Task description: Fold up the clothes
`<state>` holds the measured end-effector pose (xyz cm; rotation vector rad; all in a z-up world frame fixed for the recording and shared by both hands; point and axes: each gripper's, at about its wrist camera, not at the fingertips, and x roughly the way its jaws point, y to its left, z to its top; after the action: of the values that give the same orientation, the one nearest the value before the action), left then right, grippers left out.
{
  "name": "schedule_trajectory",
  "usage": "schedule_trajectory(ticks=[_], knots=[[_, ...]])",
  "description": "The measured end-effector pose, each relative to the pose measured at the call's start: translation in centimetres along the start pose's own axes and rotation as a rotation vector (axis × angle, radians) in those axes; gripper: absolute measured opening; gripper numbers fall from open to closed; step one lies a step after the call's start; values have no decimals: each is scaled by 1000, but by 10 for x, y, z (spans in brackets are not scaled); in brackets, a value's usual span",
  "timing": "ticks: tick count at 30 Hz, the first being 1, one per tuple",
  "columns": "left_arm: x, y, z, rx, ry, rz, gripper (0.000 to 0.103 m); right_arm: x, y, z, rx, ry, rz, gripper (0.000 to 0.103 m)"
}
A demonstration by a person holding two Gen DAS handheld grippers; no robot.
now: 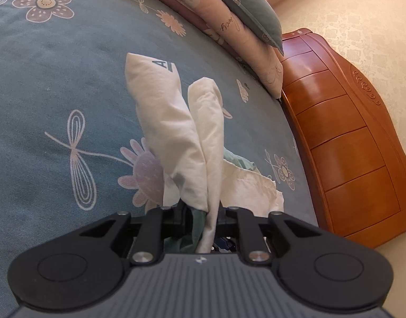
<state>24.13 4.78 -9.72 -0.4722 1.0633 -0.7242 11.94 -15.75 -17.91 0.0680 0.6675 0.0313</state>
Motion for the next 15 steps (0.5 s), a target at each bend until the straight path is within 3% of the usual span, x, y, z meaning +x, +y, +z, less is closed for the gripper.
schedule_trajectory(ticks=[3, 8, 10, 15], knots=[[1, 6, 1, -20, -7, -3, 15, -4, -6, 10, 43, 13, 20, 23], [-1, 13, 3, -30, -11, -7, 15, -41, -15, 21, 148, -92, 90, 24], [0, 14, 2, -32, -10, -9, 15, -34, -10, 26, 141, -83, 132, 25], [8, 18, -3, -33, 22, 9, 15, 19, 10, 35, 100, -5, 138, 26]])
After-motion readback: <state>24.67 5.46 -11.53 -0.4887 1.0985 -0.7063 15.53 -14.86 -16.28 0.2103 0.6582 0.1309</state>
